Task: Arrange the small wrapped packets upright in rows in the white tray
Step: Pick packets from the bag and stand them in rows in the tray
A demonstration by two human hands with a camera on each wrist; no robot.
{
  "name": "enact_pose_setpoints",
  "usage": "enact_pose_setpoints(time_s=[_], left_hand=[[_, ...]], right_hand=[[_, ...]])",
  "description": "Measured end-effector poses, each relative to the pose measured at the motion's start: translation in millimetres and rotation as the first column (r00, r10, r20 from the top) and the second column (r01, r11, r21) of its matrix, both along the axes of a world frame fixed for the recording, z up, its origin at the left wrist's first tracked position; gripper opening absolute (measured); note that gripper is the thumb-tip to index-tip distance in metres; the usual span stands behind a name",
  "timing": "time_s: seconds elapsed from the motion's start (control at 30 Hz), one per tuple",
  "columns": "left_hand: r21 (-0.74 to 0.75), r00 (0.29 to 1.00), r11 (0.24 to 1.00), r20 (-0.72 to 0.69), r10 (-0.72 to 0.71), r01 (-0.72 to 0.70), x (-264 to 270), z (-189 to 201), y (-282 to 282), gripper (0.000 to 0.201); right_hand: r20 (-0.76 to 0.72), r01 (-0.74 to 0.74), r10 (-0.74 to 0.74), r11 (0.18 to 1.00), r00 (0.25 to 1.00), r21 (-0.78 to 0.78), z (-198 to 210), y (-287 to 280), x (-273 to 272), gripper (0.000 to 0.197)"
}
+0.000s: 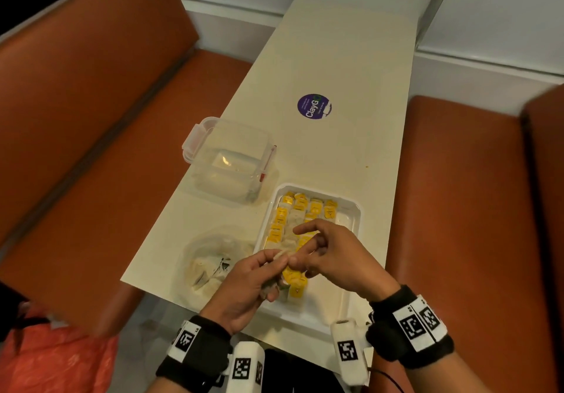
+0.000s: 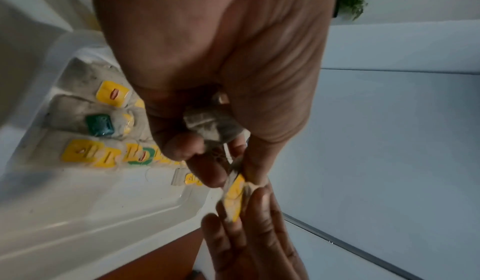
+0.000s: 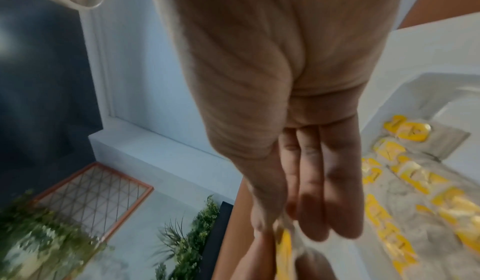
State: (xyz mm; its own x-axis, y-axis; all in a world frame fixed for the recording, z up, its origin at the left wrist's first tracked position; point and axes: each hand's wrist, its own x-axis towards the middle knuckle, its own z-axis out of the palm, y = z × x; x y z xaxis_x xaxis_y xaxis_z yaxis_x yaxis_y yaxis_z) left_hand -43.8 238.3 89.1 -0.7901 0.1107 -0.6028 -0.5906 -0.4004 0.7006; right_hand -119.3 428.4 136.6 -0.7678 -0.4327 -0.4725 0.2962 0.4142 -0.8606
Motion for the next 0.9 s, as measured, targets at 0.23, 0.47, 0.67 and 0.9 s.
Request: enact_pose_setpoints(time_s=[0.23,0.47,0.67,0.9], left_hand=[[0.200,0.984,0.963,0.031,0.176,-0.179,0.7,-4.7,10.6,0.024],[0.100,0.995,0.990,0.001,0.098,-0.098,7.3,-10.3,12.3,0.048],[-0.125,0.994,0.989,-0.072,-0.084,0.074,9.1,-3.9,7.1,0.066],[-0.266,0.971,0.944,-0.084,-0.225,0.196,6.5,-1.5,14.3,0.037]], right_hand=[[0.097,0.173,-0.167,0.983,0.981,-0.057,0.7,1.2,13.3,0.021],[-0.200,0.094,-0.079,0.993,0.977,0.068,10.9,8.2,10.8,0.005],[-0.402,-0.181,0.439,0.823,0.804,0.538,25.7,14.1,4.2,0.009],[-0.330,-0.310,0.503,0.814,0.799,0.490,20.8,14.2,3.4,0.002]])
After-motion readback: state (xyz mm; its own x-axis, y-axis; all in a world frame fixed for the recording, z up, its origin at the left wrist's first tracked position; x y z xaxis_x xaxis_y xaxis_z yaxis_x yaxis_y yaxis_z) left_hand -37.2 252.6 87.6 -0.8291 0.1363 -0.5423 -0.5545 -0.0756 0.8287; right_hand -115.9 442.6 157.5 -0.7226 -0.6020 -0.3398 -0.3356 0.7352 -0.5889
